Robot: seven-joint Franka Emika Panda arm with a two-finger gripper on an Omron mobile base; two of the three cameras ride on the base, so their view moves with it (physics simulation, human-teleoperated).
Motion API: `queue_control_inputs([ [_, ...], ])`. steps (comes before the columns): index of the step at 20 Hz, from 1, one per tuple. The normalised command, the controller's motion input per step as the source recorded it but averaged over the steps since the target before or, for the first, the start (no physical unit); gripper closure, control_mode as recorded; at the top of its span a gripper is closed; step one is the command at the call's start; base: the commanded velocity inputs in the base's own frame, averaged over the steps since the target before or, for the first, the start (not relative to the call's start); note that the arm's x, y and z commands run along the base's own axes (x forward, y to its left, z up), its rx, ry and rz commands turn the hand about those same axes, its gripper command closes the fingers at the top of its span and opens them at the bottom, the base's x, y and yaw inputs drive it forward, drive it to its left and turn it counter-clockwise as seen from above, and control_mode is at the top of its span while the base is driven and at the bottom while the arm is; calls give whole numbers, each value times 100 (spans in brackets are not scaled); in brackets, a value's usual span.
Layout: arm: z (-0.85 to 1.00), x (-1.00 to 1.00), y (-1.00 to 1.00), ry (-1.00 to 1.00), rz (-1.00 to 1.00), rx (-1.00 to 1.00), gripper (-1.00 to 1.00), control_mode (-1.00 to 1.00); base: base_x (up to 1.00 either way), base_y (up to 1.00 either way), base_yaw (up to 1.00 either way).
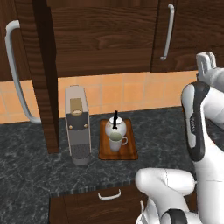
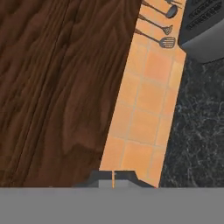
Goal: Pick the kettle from the counter and place it on the tray. Then pick the mug from the cabinet and place it on the tray. Then close the cabinet doors.
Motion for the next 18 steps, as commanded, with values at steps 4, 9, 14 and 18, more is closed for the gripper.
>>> queue_control_inputs([
  [4,-64,-99,90,0,1,-37,100,-100,0,0,0],
  [9,-81,-38,100,-8,31,-79,100,-100,0,0,0],
  [14,-38,-49,82,-1,51,-88,100,-100,0,0,0],
  [18,-74,-46,93,0,44,-91,100,-100,0,0,0],
])
